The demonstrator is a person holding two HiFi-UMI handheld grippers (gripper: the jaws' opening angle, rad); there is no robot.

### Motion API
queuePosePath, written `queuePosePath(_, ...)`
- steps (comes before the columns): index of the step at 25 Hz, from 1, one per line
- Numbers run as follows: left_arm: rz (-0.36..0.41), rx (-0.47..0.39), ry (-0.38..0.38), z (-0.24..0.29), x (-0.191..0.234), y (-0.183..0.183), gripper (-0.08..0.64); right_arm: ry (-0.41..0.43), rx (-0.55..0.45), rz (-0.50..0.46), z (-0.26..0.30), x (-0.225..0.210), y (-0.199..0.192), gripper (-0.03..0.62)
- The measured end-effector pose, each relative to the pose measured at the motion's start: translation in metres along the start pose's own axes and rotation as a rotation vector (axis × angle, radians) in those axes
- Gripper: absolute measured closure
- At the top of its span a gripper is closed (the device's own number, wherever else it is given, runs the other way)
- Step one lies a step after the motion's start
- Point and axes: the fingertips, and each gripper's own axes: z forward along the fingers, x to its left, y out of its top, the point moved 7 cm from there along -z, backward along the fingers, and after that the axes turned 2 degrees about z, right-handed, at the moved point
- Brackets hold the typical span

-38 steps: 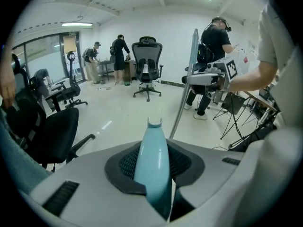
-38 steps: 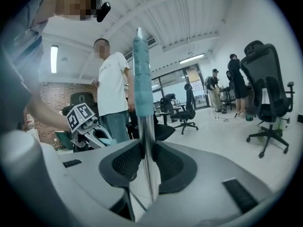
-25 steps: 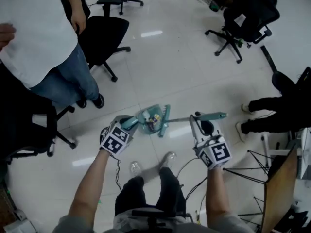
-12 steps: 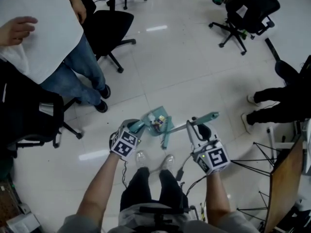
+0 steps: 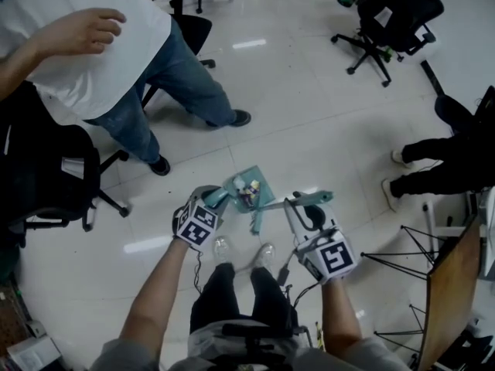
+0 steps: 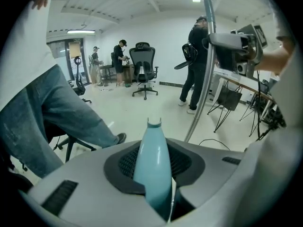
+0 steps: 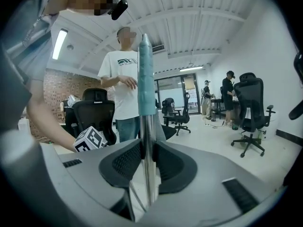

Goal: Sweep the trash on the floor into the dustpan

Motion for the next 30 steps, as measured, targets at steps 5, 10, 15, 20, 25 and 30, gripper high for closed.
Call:
queuePosePath(5, -0.031, -0.017, -0.023, -0.008, -0.005, 0.002, 0.360, 0.003, -0.003, -0.008, -0.005, 0.000, 0.009, 0.499)
queuePosePath(10, -0.045, -0.059, 0.012, -0.035, -0.004, 0.019, 0.351, 0.001, -0.009, -0.019, -0.014, 0.005, 0.026, 0.499)
queuePosePath(15, -0.096, -0.158, 0.103, -0.084, -0.005, 0.046, 0.366, -0.004, -0.012, -0.037, -0.026, 0.023, 0.050, 0.499)
queuePosePath(20, -0.098, -0.255, 0.191, -0.127, -0.006, 0.074, 0.547, -0.013, -0.047, -0.052, -0.035, 0.033, 0.066, 0.499)
queuePosePath(25, -0.125, -0.314, 0.156, -0.147, -0.006, 0.091, 0.557, -0.013, -0.063, -0.055, -0.036, 0.040, 0.075, 0.499)
queuePosePath(30, -0.143, -0.348, 0.138, -0.159, -0.005, 0.096, 0.558, -0.003, -0.083, -0.068, -0.034, 0.047, 0.084, 0.499)
